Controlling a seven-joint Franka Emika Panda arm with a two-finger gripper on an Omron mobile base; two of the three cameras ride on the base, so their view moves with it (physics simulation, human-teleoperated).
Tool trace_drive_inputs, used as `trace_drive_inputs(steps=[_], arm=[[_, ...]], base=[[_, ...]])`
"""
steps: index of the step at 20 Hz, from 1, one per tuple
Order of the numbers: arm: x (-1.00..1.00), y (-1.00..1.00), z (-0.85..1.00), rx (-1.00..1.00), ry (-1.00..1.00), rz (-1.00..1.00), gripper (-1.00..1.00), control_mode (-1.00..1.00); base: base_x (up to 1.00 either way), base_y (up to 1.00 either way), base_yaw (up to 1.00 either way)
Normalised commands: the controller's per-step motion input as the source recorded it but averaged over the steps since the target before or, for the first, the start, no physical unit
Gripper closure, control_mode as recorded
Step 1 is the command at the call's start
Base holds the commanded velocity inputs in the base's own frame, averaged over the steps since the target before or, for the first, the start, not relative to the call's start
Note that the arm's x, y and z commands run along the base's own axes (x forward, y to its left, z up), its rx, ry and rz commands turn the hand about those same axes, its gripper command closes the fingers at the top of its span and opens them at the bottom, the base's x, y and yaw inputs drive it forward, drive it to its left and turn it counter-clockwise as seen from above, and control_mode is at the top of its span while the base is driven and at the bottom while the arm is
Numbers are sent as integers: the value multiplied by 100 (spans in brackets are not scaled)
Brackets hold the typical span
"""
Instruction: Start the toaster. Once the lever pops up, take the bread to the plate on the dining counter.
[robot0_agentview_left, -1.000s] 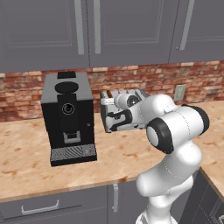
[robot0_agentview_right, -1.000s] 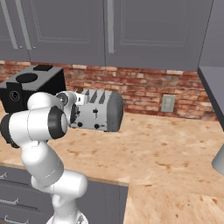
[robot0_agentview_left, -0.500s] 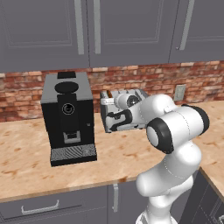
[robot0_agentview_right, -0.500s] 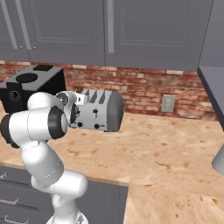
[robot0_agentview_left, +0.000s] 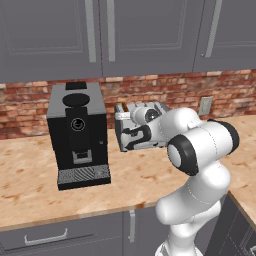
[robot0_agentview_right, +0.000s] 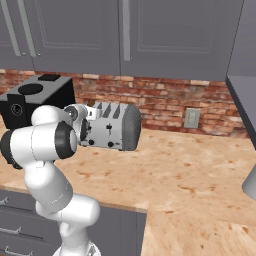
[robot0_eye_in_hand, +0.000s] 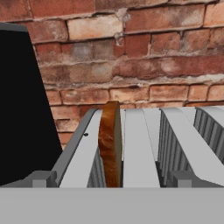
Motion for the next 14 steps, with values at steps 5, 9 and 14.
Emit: trace_drive_inputs(steps=[5, 9, 14], arm=[[0, 0, 0, 0, 0, 0, -100, -100], [0, 0, 0, 0, 0, 0, -100, -100], [0, 0, 0, 0, 0, 0, -100, -100]], base=[[0, 0, 0], [0, 0, 0], [0, 0, 0]])
